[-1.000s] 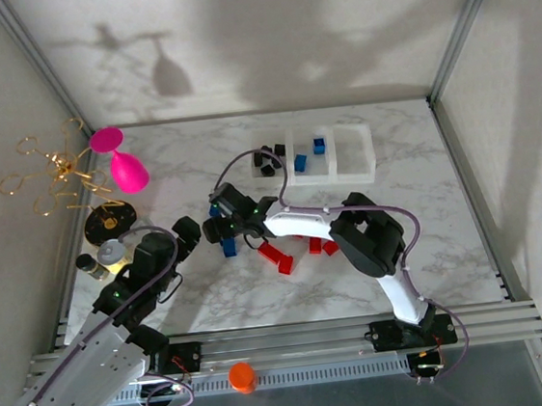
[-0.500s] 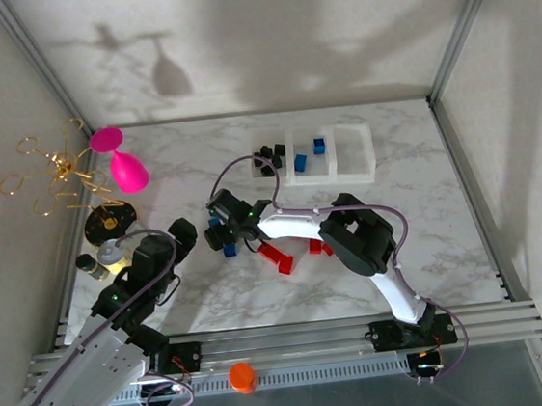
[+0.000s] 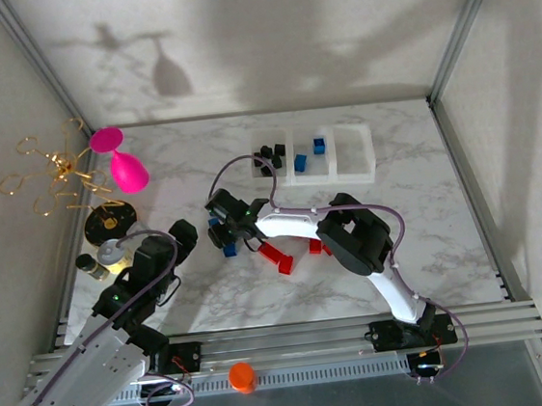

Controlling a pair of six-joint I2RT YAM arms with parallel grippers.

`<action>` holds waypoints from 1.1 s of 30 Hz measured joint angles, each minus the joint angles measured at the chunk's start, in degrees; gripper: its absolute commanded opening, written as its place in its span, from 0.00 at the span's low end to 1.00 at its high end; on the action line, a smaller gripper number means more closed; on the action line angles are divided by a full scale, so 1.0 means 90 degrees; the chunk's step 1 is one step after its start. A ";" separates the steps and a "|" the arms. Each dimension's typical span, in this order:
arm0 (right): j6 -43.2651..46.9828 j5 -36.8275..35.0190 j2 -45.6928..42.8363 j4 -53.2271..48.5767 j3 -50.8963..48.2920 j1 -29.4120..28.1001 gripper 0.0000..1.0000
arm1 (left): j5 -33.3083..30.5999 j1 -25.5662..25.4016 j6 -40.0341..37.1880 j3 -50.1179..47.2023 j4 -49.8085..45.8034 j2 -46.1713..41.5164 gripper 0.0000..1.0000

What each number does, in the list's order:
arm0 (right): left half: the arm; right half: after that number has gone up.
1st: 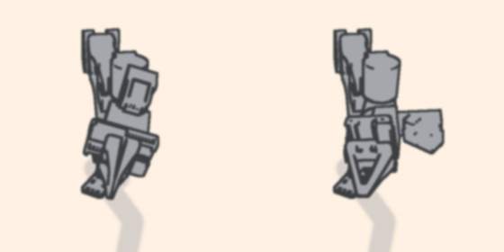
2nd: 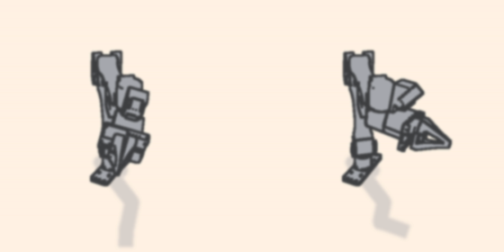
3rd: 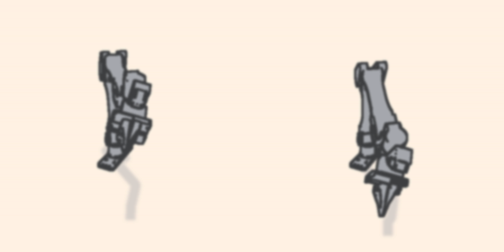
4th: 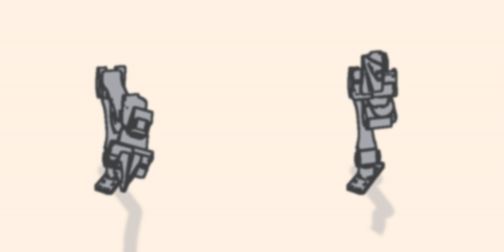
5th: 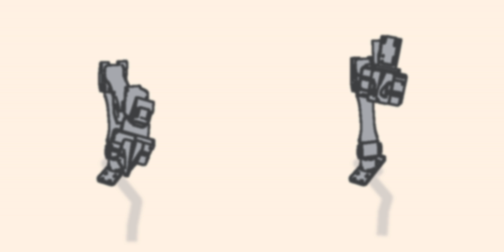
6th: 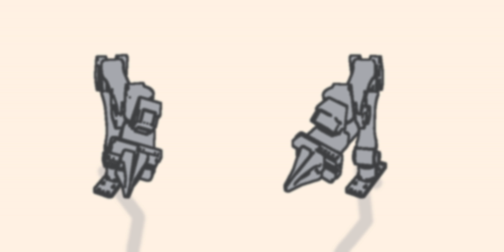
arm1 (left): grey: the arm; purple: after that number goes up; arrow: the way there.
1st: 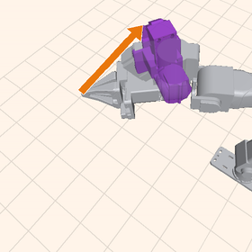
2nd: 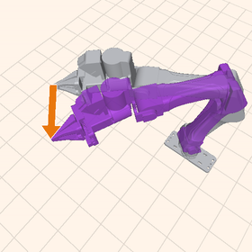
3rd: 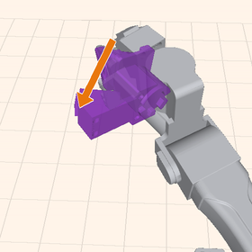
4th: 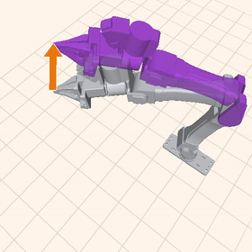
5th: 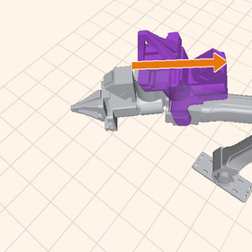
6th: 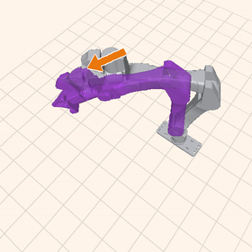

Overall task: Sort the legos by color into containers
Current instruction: Pick up the lego from the center of the table, then place the lego in the container.

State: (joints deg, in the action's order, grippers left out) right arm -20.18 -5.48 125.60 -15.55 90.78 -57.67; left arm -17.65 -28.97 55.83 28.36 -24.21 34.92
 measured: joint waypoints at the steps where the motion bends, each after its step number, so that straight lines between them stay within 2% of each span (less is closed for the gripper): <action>1: -0.0010 -0.0015 0.0000 -0.0024 0.0005 0.0000 0.49 | 0.0000 0.0000 0.0000 0.0000 0.0000 0.0000 1.00; 9: -0.0194 0.0000 -0.0202 -0.0078 -0.0121 0.0087 0.46 | 0.0000 0.0000 -0.0002 0.0000 0.0000 0.0005 1.00; 15: -0.0423 0.0092 -0.1056 -0.0056 -0.0634 0.0481 0.45 | 0.0032 0.0000 -0.0027 0.0005 0.0165 0.0126 1.00; 24: -0.0549 -0.0165 -0.2271 -0.0061 -0.1175 0.1593 0.45 | 0.0512 0.0012 -0.0177 0.0187 0.0760 0.0935 1.00; 33: -0.0274 -0.0826 -0.2370 -0.0124 -0.1275 0.3019 0.46 | 0.0962 -0.0112 -0.0226 0.0384 0.1515 0.1693 1.00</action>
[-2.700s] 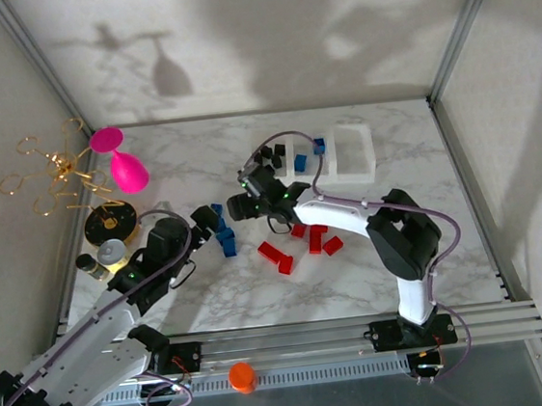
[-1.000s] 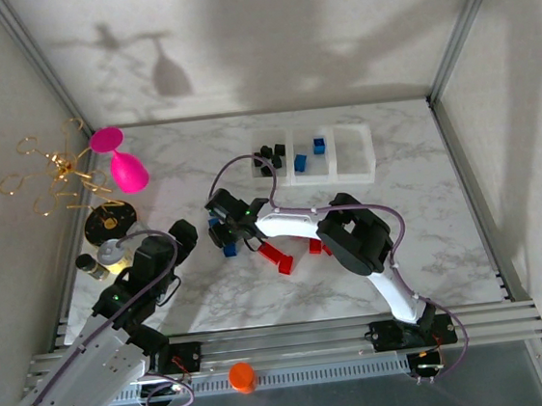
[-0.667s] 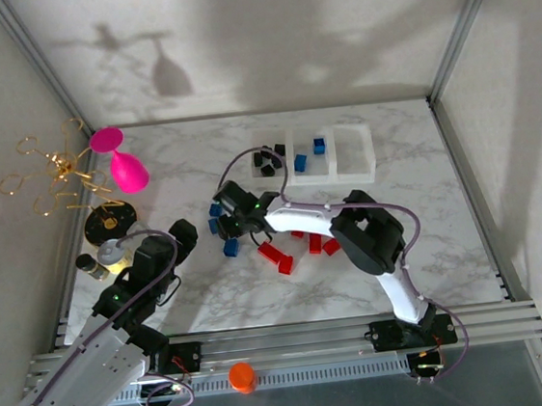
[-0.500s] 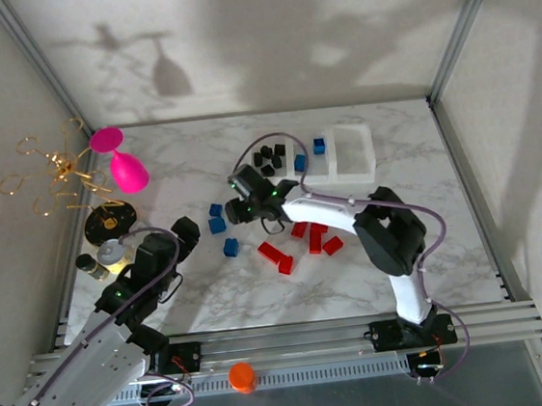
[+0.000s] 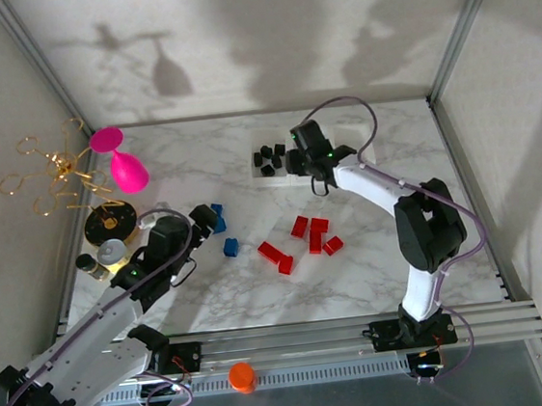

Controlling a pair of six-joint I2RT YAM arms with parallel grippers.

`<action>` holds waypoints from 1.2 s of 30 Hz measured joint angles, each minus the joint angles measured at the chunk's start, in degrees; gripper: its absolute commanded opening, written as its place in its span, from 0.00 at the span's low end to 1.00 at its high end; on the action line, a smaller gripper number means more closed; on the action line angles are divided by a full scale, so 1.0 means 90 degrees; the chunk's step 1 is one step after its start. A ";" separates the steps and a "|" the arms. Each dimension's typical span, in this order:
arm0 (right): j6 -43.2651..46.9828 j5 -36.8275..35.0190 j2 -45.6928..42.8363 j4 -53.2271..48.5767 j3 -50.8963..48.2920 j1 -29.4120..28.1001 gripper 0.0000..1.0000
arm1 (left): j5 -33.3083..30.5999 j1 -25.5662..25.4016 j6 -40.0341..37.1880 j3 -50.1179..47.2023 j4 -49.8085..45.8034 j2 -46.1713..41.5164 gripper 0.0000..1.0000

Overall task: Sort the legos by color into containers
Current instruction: Place the lego in the container.

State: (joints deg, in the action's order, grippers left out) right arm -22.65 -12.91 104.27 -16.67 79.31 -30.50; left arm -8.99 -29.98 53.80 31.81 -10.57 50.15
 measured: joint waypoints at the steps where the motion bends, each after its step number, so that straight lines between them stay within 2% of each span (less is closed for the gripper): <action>1: 0.0073 -0.0078 0.0049 -0.0012 0.0029 0.0090 0.46 | 0.0029 -0.0034 0.0000 0.0012 0.0075 0.0097 1.00; 9: 0.0614 -0.0554 0.1039 -0.0027 0.0821 0.0367 0.48 | 0.0080 -0.0257 0.0005 0.0238 0.0527 0.0716 1.00; 15: 0.0894 -0.0884 0.1530 -0.0070 0.1345 0.0464 0.57 | 0.0073 -0.0284 0.0000 0.0430 0.0651 0.0828 0.99; 18: 0.0957 -0.0957 0.1651 -0.0085 0.1537 0.0476 0.59 | 0.0073 -0.0287 -0.0007 0.0444 0.0668 0.0828 1.00; 28: 0.1047 -0.0942 0.1593 -0.0209 0.1627 0.0449 0.64 | 0.0022 -0.0287 -0.0151 0.0525 0.0646 0.0838 1.00; 36: 0.0758 -0.0583 0.0522 -0.0296 0.0901 -0.0032 0.67 | -0.0199 -0.0287 -0.0340 0.0588 0.0299 0.0529 1.00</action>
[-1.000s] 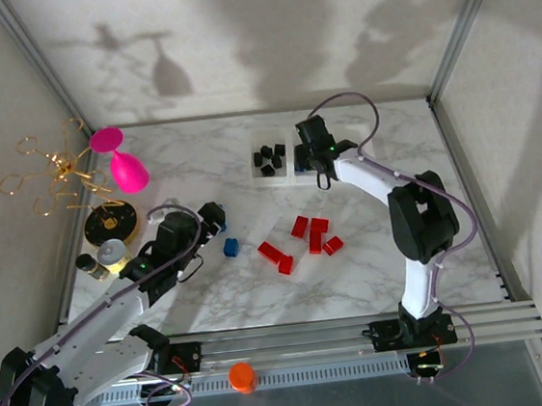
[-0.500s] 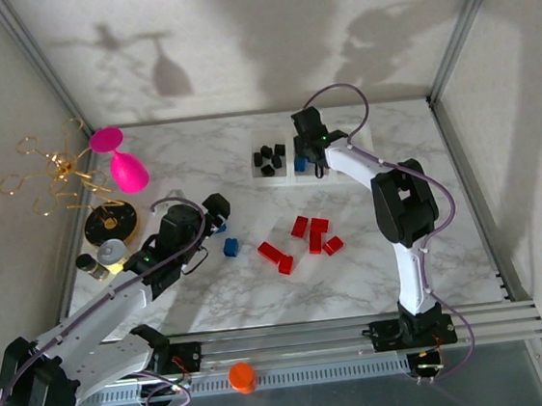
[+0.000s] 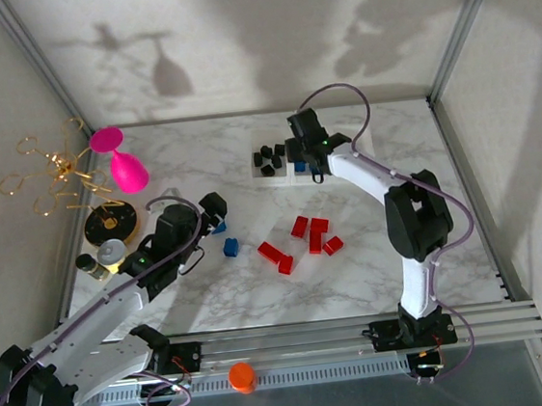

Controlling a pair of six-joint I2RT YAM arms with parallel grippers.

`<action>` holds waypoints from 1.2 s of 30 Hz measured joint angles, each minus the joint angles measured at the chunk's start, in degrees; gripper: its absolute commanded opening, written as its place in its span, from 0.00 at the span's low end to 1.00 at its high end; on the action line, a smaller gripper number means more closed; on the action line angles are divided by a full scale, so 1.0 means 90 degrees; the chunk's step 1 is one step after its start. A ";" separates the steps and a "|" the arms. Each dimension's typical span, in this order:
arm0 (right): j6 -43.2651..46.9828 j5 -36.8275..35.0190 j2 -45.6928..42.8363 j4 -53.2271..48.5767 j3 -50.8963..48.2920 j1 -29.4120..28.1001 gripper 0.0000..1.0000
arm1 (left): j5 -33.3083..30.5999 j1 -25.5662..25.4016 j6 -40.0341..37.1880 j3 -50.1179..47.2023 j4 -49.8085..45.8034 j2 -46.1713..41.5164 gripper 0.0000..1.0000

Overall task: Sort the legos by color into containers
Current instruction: Place the lego in the container, then pick up the lego from the center of the table.

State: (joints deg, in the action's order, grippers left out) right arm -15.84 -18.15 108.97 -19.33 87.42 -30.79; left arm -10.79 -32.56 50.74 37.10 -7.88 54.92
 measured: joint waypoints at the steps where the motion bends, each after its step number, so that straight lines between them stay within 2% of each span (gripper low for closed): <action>1: -0.0053 0.0049 -0.0129 0.0015 -0.0109 -0.0100 0.67 | -0.0032 0.0000 -0.0015 0.0000 -0.0066 -0.0066 1.00; 8: -0.0605 0.0554 -0.0568 0.0066 -0.0925 -0.0882 0.71 | -0.0119 0.0002 0.0000 -0.0024 -0.0406 -0.0529 1.00; 13: -0.1086 0.0867 -0.0588 0.0148 -0.1350 -0.1681 0.74 | -0.0219 0.0000 0.0107 -0.0308 -0.0726 -0.0952 1.00; 23: -0.1868 0.1219 -0.0508 0.0559 -0.1542 -0.2941 0.77 | -0.0493 0.0002 0.0231 -0.0471 -0.1698 -0.1868 1.00; 29: -0.2157 0.1362 -0.0015 0.0748 -0.1452 -0.3327 0.79 | -0.0682 0.0002 0.0369 -0.0471 -0.2059 -0.2317 1.00; 36: -0.2278 0.1280 0.0682 0.0724 -0.1078 -0.3395 0.80 | -0.0831 0.0002 0.0423 -0.0471 -0.2161 -0.2409 0.99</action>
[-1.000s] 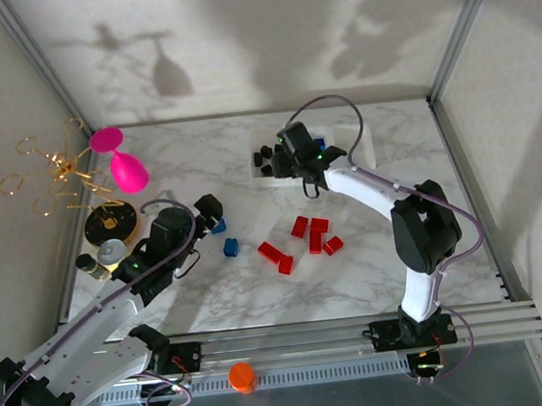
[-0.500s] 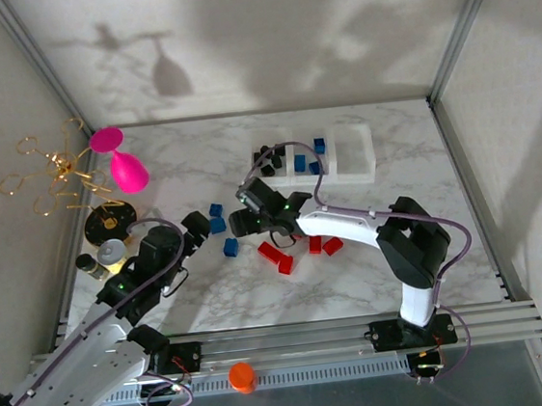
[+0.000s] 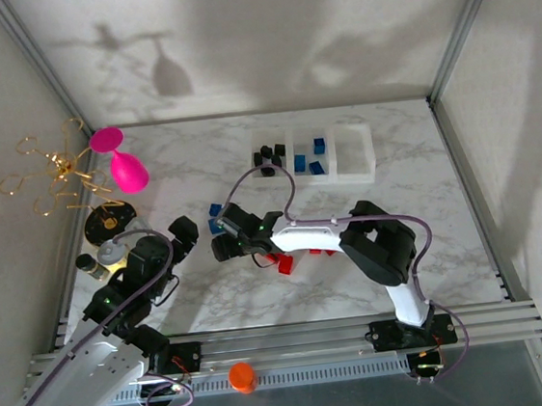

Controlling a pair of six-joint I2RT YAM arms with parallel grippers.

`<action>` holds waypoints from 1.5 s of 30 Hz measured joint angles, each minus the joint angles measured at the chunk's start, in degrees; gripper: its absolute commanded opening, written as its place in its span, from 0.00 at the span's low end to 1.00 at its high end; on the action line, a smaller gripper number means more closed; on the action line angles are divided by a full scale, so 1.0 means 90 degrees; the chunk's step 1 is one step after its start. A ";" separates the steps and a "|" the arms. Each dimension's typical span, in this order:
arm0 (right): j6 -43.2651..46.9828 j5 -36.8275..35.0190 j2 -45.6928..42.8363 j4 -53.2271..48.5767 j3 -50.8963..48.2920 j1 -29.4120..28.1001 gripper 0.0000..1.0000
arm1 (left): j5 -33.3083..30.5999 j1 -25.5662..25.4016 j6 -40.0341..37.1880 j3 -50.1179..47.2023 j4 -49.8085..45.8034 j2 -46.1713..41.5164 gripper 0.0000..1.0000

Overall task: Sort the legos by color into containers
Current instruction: Pick up the lego from the center of the table.

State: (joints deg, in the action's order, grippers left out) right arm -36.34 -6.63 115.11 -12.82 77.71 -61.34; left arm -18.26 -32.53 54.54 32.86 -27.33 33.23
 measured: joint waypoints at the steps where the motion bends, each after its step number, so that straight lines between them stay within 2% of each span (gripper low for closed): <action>1: -0.0017 -0.0022 0.0078 0.0002 0.0066 0.0000 0.80 | -0.0012 0.0000 0.0000 0.0000 -0.0002 0.0000 1.00; 10: 0.0007 -0.0391 0.0476 -0.0126 0.0437 0.0000 0.70 | -0.0080 0.0000 0.0019 0.0000 0.0002 0.0046 1.00; 29: 0.0248 -0.0636 0.0267 -0.0359 0.0197 0.0036 0.38 | -0.0017 0.0000 0.0019 -0.0005 0.0160 0.0362 1.00; 38: 0.0270 -0.0406 -0.0053 -0.0362 0.0155 0.0129 0.31 | 0.0092 0.0000 0.0012 -0.0002 0.0199 0.0481 1.00; 45: 0.0308 -0.0284 -0.0901 -0.0362 0.0070 0.0639 0.30 | 0.0325 0.0000 -0.0121 0.0124 0.0369 0.0843 1.00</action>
State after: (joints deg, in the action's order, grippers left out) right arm -33.56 -9.19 107.00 -16.08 78.35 -55.59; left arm -15.33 -32.53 53.45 33.98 -24.01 40.82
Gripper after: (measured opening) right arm 0.326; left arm 0.994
